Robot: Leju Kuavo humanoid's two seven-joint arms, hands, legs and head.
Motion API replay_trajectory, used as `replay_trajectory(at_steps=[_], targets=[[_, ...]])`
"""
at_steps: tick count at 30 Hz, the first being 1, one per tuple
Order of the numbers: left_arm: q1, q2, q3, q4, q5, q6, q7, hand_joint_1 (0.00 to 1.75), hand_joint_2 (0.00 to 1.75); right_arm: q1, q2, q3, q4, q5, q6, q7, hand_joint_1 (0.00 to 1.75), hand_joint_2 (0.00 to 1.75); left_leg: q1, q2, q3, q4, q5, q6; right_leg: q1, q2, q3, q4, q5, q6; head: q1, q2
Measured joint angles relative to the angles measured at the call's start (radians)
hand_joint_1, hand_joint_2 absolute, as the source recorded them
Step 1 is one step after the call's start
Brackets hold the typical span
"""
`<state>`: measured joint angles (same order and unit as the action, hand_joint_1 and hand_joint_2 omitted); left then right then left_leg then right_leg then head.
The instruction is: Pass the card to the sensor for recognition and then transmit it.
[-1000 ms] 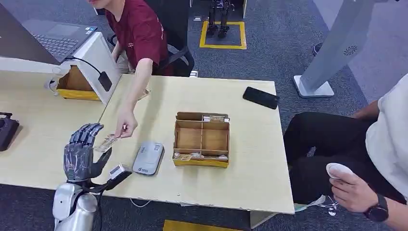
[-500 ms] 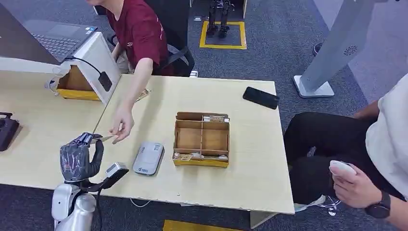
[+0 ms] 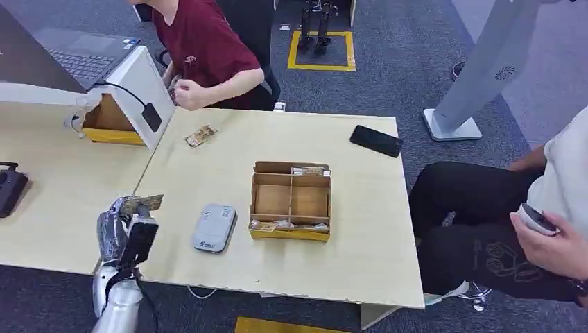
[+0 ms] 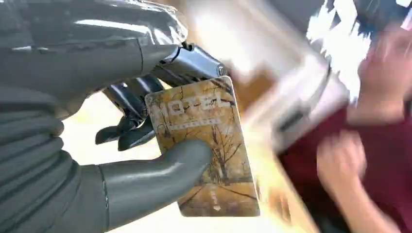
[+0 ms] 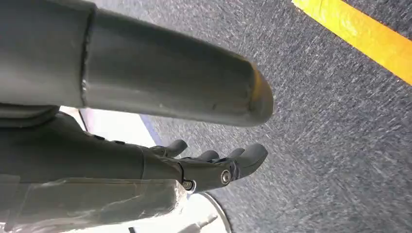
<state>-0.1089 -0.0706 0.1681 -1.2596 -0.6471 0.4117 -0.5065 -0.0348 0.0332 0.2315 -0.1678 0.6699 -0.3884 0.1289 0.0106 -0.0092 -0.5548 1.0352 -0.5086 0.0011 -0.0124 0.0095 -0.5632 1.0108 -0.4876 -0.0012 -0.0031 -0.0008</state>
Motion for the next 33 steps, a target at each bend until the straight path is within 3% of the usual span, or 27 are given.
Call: replay_trajectory(at_steps=[4,10,16,20,27,33], targets=[[0.055,0.027,-0.124,-0.083,0.268,-0.239,0.113,1.75,1.75,0.009,0.001,-0.016,0.0,-0.003,-0.01,0.0,0.0,0.0,0.0,0.001,0.0,0.0,0.0,0.0,0.0,0.002,0.0,0.0,0.0,0.0,0.0,0.0],[0.105,0.071,-0.214,-0.173,0.448,-0.371,0.252,1.75,1.75,0.014,0.007,-0.032,0.0,0.0,-0.019,0.0,0.0,0.0,0.0,0.001,0.0,0.0,-0.001,0.001,0.0,0.001,-0.001,0.0,0.0,0.0,0.0,0.0],[0.11,0.099,-0.231,-0.184,0.459,-0.361,0.269,1.75,1.75,0.015,0.01,-0.039,0.0,0.001,-0.024,0.0,0.0,0.0,0.0,0.001,0.0,0.0,0.0,0.001,0.0,0.001,0.0,0.0,0.0,0.0,0.0,0.0],[0.098,0.111,-0.238,-0.173,0.348,-0.273,0.303,1.75,1.75,0.015,0.011,-0.039,0.0,0.013,-0.023,0.008,0.0,0.0,0.0,0.001,0.0,0.0,0.0,0.0,0.0,0.001,0.0,0.0,0.0,0.0,0.0,0.0],[0.02,0.105,-0.247,-0.05,0.258,-0.171,0.325,1.75,1.75,0.014,0.018,-0.039,0.0,0.024,-0.022,0.011,0.0,0.0,0.0,0.001,0.0,0.0,0.0,0.001,0.0,0.001,0.0,0.0,0.0,0.0,0.0,0.0],[-0.028,0.095,-0.247,0.027,0.253,-0.164,0.325,1.75,1.75,0.013,0.018,-0.039,0.0,0.034,-0.021,0.011,0.0,0.0,0.0,0.001,0.0,0.0,0.0,0.001,0.0,0.001,0.0,0.0,0.0,0.0,0.0,0.0]])
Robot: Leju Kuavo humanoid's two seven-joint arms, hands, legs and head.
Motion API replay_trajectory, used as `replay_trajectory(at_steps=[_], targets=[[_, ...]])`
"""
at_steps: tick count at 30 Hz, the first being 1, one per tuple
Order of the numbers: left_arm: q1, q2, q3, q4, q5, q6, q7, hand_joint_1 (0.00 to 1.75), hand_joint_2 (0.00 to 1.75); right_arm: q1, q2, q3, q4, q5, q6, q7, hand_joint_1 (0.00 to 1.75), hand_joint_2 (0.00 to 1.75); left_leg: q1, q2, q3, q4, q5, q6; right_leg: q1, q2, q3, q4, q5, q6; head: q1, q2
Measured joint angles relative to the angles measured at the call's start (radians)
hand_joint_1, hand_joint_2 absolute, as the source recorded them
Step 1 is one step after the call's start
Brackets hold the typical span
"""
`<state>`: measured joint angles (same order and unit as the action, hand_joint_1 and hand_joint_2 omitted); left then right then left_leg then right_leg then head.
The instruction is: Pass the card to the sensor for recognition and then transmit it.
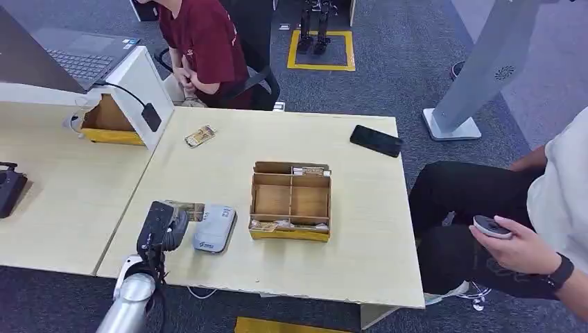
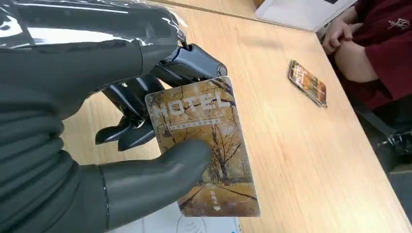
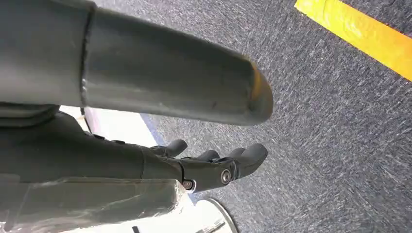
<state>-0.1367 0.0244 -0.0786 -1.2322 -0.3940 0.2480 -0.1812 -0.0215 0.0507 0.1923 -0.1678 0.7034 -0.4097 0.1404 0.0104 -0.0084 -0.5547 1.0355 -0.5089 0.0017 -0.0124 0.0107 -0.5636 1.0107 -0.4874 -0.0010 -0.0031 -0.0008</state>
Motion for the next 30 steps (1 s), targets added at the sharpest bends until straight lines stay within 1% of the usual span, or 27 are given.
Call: replay_trajectory(at_steps=[5,15,30], targets=[[-0.011,-0.004,0.0,0.031,0.003,-0.005,0.0,1.75,1.75,0.0,0.0,0.0,0.0,0.0,0.003,0.007,0.0,0.0,0.0,0.0,0.0,0.0,0.0,0.0,0.0,0.0,0.0,0.0,0.0,0.0,0.0,0.0],[-0.008,-0.005,0.0,0.039,0.049,-0.06,-0.001,1.75,1.75,0.0,0.0,0.0,0.0,0.002,0.004,0.006,0.0,0.0,0.0,0.0,0.0,0.0,0.0,0.0,0.0,0.0,0.0,0.0,0.0,0.0,0.0,0.0],[-0.007,-0.005,0.0,0.039,0.053,-0.062,-0.001,1.75,1.75,0.0,0.0,-0.001,0.0,0.002,0.004,0.006,0.0,0.0,0.0,0.0,0.0,0.0,0.0,0.0,0.0,0.0,0.0,0.0,0.0,0.0,0.0,0.0]])
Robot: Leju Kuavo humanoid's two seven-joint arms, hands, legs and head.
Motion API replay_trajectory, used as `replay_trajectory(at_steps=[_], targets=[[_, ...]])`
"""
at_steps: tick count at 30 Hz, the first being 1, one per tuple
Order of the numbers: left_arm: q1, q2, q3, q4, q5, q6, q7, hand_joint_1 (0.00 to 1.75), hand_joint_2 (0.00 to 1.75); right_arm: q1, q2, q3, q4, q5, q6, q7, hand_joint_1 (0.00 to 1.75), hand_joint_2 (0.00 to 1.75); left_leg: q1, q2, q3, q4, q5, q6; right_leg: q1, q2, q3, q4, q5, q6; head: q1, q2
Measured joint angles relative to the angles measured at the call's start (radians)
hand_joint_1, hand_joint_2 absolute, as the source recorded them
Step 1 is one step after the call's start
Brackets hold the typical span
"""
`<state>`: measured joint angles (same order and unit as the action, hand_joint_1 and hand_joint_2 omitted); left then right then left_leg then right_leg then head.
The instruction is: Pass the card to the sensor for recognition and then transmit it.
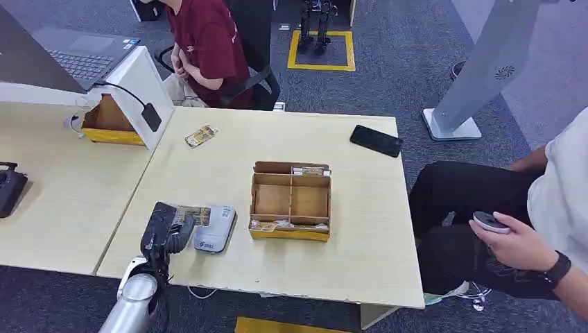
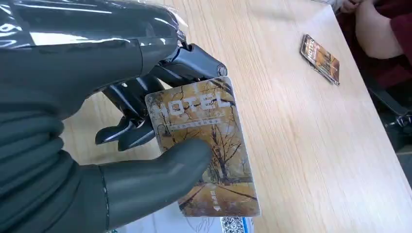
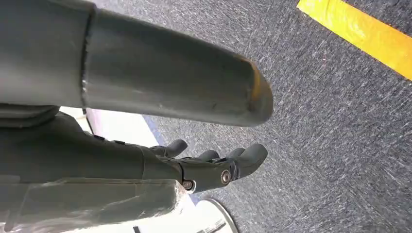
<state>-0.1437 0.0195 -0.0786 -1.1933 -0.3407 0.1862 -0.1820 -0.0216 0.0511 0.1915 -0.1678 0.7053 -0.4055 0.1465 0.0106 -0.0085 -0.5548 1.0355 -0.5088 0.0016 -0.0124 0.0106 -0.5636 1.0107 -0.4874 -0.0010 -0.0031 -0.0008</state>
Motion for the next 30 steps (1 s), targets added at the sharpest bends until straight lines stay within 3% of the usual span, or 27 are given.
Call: replay_trajectory(at_steps=[16,30], targets=[[0.009,0.006,-0.022,0.014,-0.058,-0.047,0.026,1.75,1.75,0.0,0.0,-0.001,0.0,0.018,0.005,-0.002,0.0,0.0,0.0,0.0,0.0,0.0,0.0,0.0,0.0,0.0,0.0,0.0,0.0,0.0,0.0,0.0],[0.01,0.005,-0.041,0.031,-0.082,-0.049,0.039,1.75,1.75,-0.001,0.0,-0.001,0.0,0.034,0.003,-0.01,0.0,0.0,0.0,0.0,0.0,0.0,0.0,0.0,0.0,0.0,0.0,0.0,0.0,0.0,0.0,0.0]])
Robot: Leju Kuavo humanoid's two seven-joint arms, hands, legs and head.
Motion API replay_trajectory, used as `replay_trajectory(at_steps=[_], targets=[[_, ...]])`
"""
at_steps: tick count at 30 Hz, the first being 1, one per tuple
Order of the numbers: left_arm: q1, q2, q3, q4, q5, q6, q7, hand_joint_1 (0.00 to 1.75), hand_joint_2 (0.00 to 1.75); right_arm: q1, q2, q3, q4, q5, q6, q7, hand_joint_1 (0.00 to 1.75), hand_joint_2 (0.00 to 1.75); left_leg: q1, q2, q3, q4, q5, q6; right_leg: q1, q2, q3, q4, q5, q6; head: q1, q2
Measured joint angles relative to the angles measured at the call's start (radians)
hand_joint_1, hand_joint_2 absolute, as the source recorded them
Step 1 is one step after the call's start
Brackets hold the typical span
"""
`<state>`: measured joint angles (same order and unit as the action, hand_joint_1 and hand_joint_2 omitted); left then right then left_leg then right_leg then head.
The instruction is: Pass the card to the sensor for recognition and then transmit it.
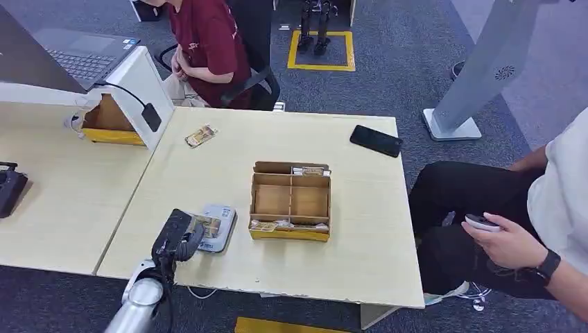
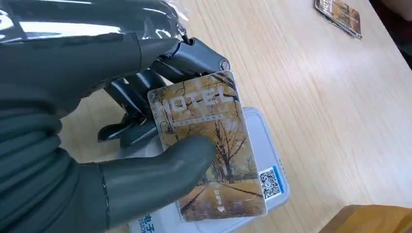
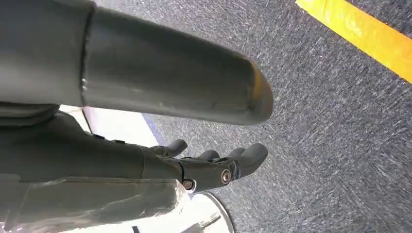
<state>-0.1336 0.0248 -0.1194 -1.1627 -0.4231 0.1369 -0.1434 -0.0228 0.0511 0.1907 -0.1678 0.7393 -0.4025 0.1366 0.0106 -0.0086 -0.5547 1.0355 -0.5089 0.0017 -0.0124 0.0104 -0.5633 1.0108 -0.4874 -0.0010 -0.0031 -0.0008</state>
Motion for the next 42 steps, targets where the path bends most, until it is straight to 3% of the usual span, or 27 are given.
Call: replay_trajectory(at_steps=[9,24,30,42], targets=[[-0.011,-0.005,-0.029,0.03,-0.175,0.125,0.027,1.75,1.75,0.0,0.0,0.0,0.0,0.004,0.003,-0.003,0.0,0.0,0.0,0.0,0.0,0.0,0.0,0.0,0.0,0.0,0.0,0.0,0.0,0.0,0.0,0.0],[-0.02,-0.01,-0.03,0.055,-0.217,0.14,0.029,1.75,1.75,0.0,0.0,0.0,0.0,0.015,0.004,-0.003,0.0,0.0,0.0,0.0,0.001,0.0,0.0,0.0,0.0,0.0,0.001,0.0,0.0,0.0,0.0,0.0],[-0.034,-0.019,-0.043,0.1,-0.355,0.195,0.058,1.75,1.75,0.0,0.005,-0.003,0.0,0.021,0.005,-0.008,0.0,0.0,0.0,0.0,0.002,0.0,0.0,0.0,0.0,0.0,0.003,0.0,0.0,0.0,0.0,0.0],[-0.042,-0.029,-0.043,0.124,-0.384,0.209,0.055,1.75,1.75,0.0,0.006,-0.017,0.0,0.033,0.005,-0.008,0.0,0.0,0.0,-0.001,0.004,0.0,0.0,0.0,0.0,-0.002,0.005,0.0,0.0,0.0,0.0,0.0]])
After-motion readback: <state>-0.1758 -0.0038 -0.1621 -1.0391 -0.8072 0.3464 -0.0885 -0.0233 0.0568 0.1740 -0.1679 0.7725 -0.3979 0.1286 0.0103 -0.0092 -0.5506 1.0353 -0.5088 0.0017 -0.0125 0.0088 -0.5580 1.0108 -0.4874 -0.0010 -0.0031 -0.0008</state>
